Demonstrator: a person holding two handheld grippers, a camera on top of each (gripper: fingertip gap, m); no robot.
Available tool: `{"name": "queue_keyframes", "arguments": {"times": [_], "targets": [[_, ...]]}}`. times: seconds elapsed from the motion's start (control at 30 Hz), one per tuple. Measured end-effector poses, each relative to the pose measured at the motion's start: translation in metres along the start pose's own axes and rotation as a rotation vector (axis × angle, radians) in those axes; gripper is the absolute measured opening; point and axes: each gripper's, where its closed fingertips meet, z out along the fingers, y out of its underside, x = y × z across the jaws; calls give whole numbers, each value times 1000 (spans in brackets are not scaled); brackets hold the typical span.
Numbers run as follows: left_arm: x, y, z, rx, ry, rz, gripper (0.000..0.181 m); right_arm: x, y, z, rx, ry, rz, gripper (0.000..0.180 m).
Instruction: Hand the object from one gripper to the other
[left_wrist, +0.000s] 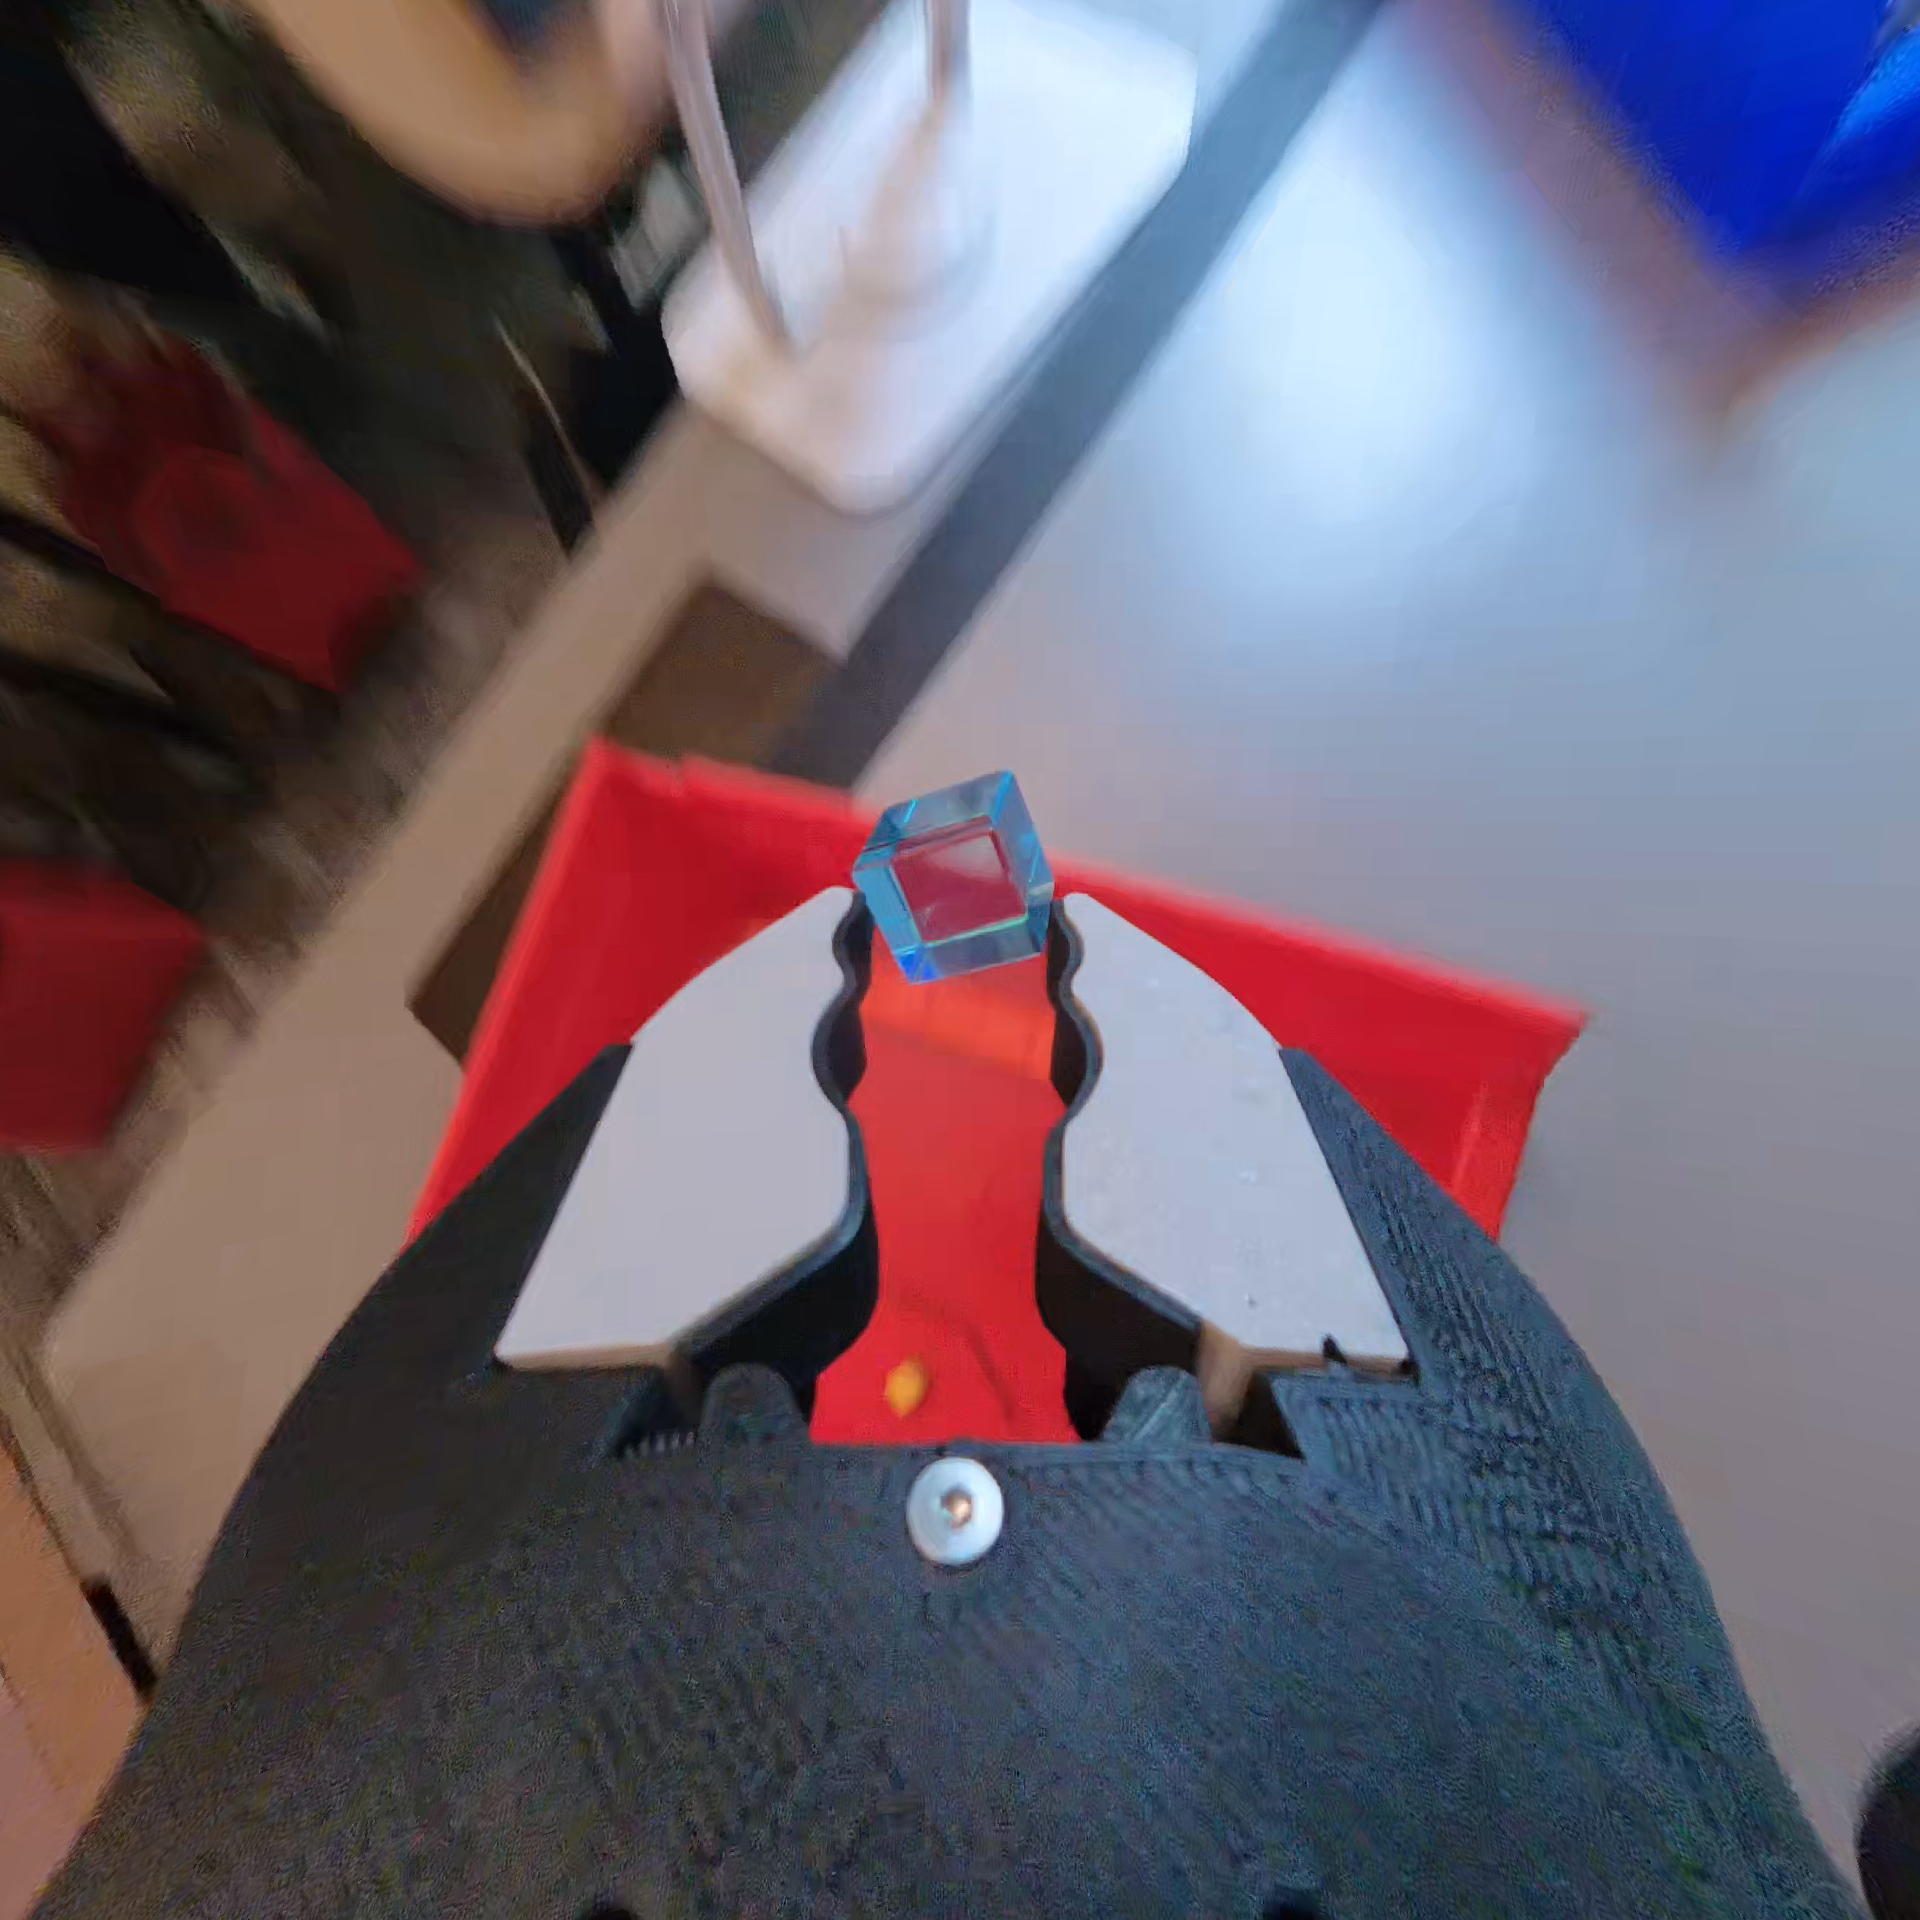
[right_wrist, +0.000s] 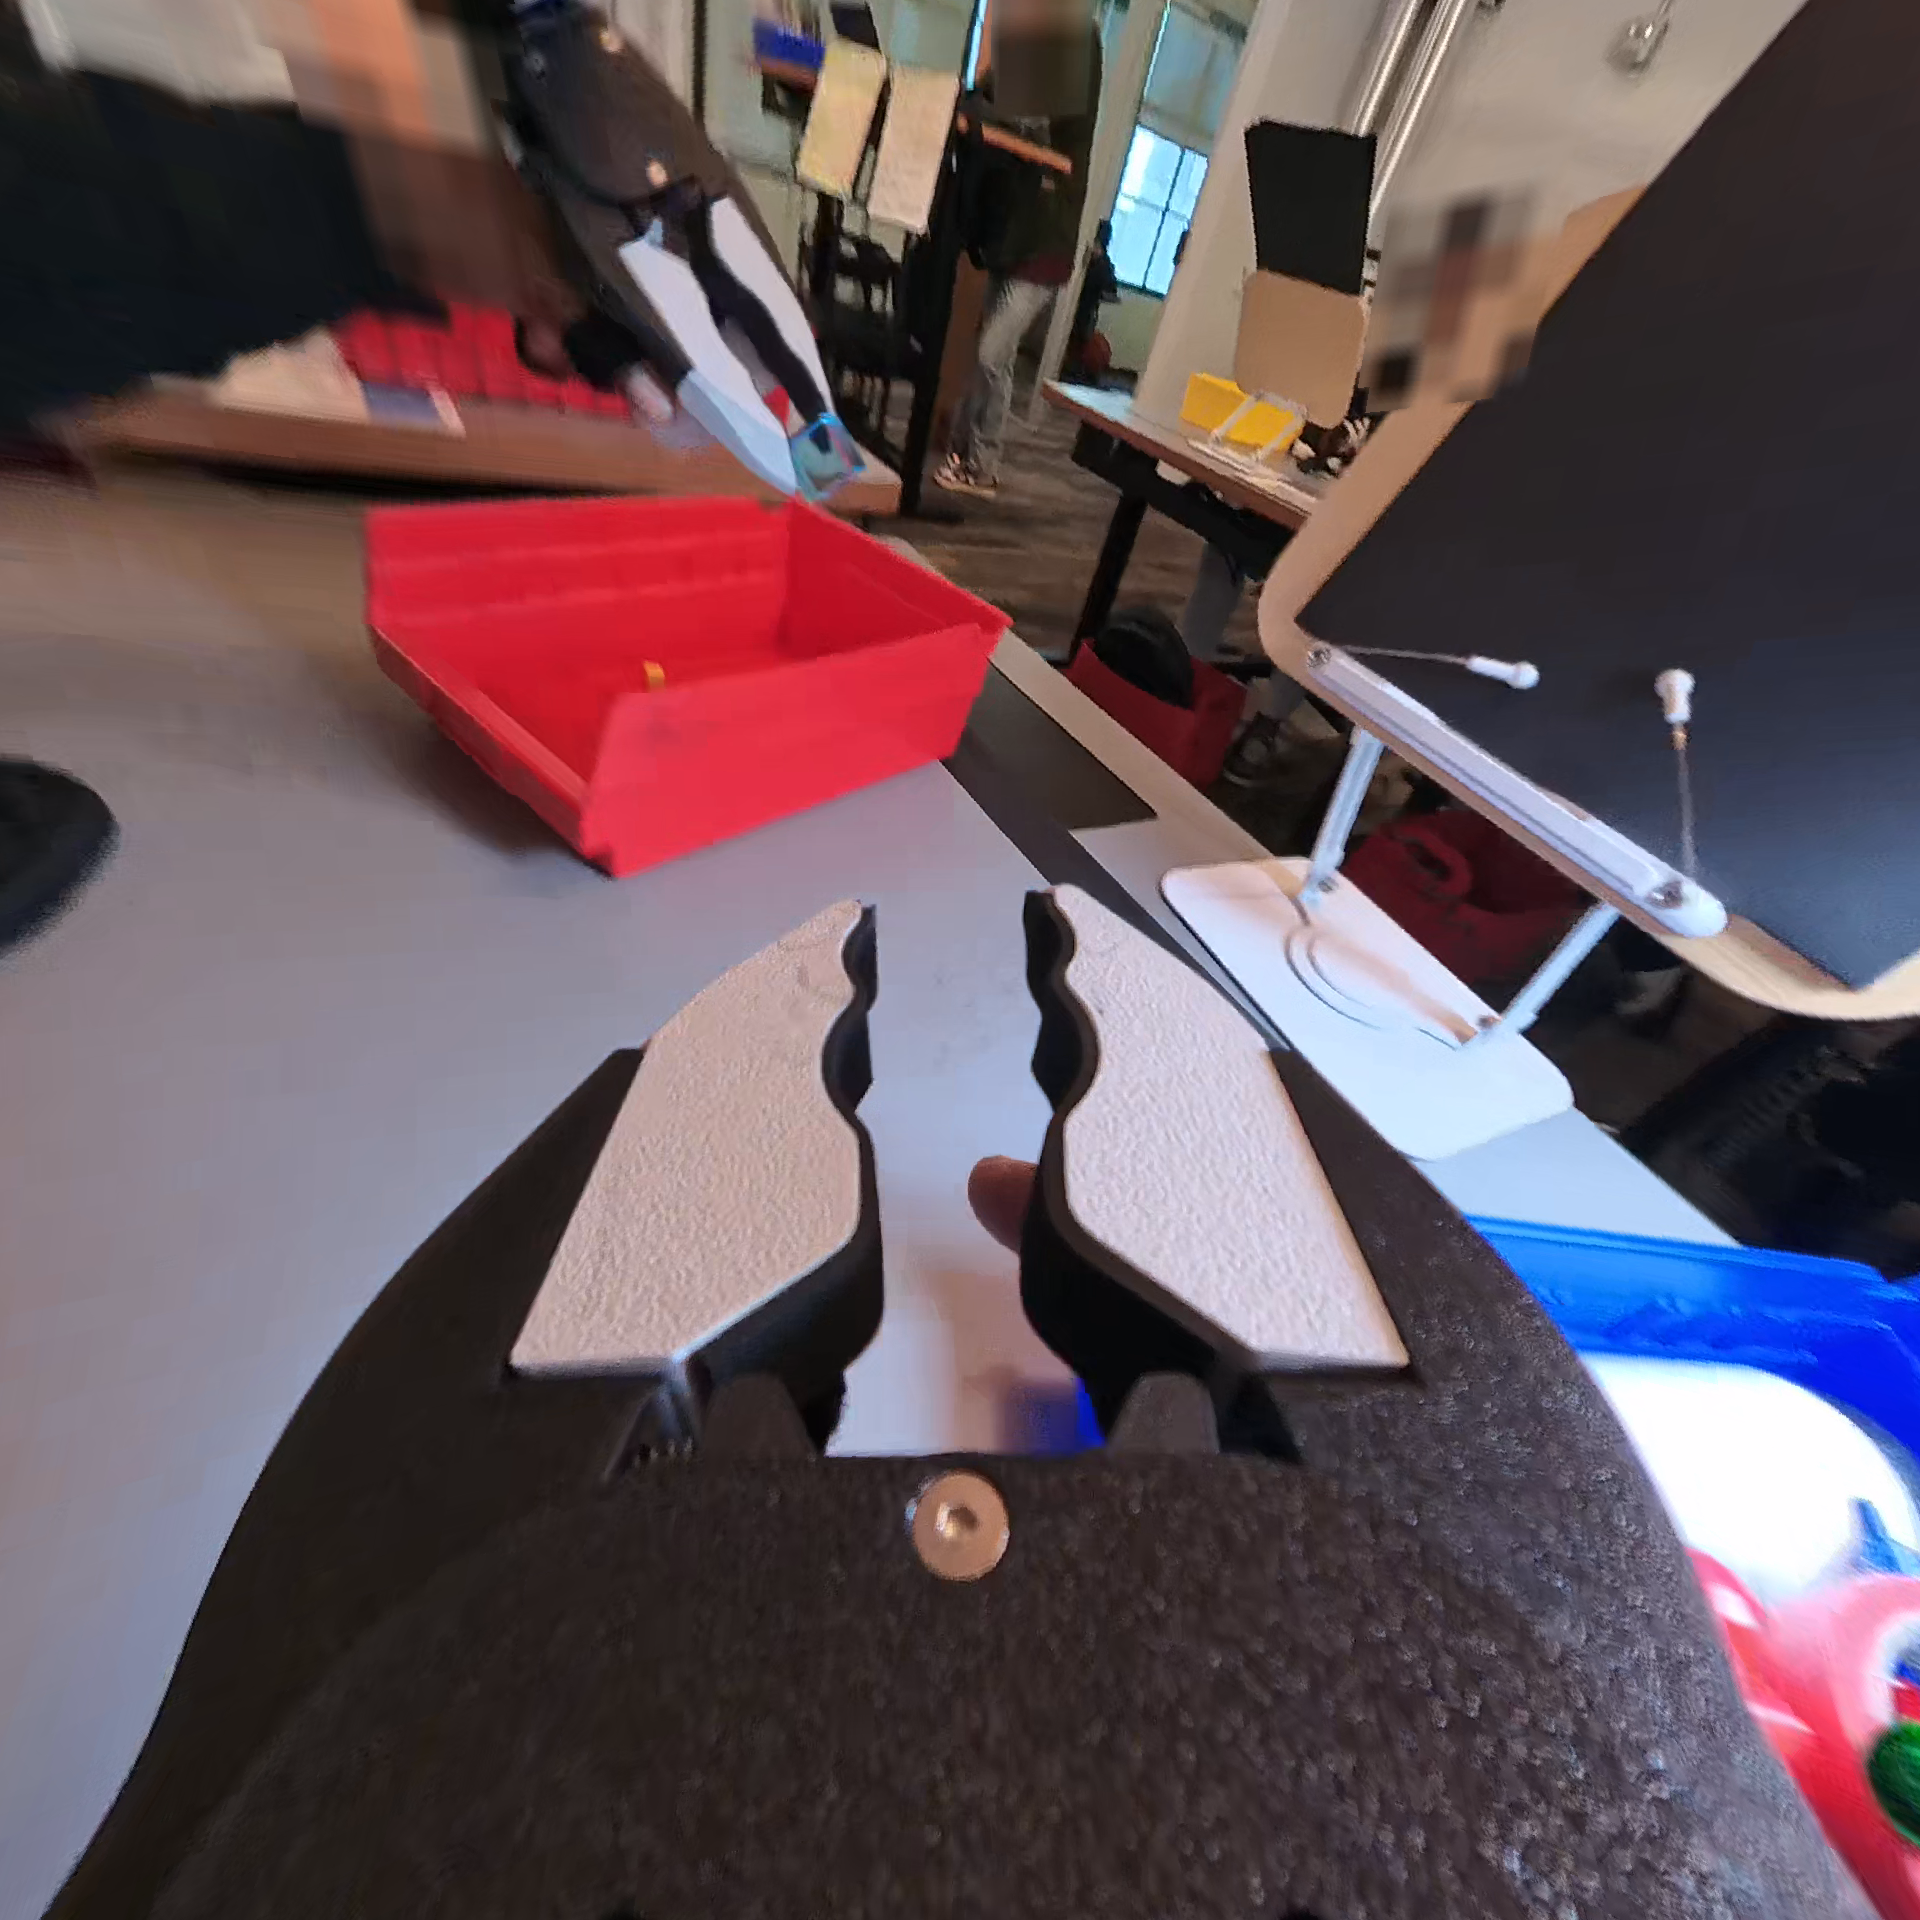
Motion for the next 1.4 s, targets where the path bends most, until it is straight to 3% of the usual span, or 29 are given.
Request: {"name": "queue_keyframes", "arguments": {"times": [0.13, 0.3, 0.4, 0.5, 0.57, 0.63, 0.73, 0.93, 1.07, 1.13, 1.23, 1.4], "targets": [[54, -81, -43, 408, -217, 150, 33, -19, -42, 11, 122, -65, 187, 38], [111, -140, -71, 762, -513, 278, 32, -36, -100, 23, 261, -106, 383, 56], [145, -158, -66, 830, -611, 386, 32, -41, -113, 31, 261, -40, 335, 61], [178, -163, -54, 820, -697, 561, 32, -46, -102, 41, 163, 40, 204, 59], [195, -162, -47, 818, -713, 640, 32, -56, -91, 44, 122, 22, 132, 32], [202, -161, -42, 819, -703, 663, 32, -53, -88, 42, 137, 60, 20, 28], [202, -155, -36, 838, -456, 507, 32, -44, -90, 30, 128, 153, -225, 27], [208, -155, -47, 904, 423, -189, 49, -34, -80, 17, 42, 349, -830, 28], [227, -150, -33, 820, 601, -251, 53, -61, -73, 31, 89, 326, -1062, 28], [234, -145, -30, 792, 649, -228, 34, -67, -69, 36, 89, 313, -1105, 28], [231, -142, -29, 798, 560, -125, 29, -66, -65, 37, 95, 232, -959, 31], [200, -143, -35, 859, -2, 209, 29, -63, -75, 18, 103, -133, -179, 51]]}}
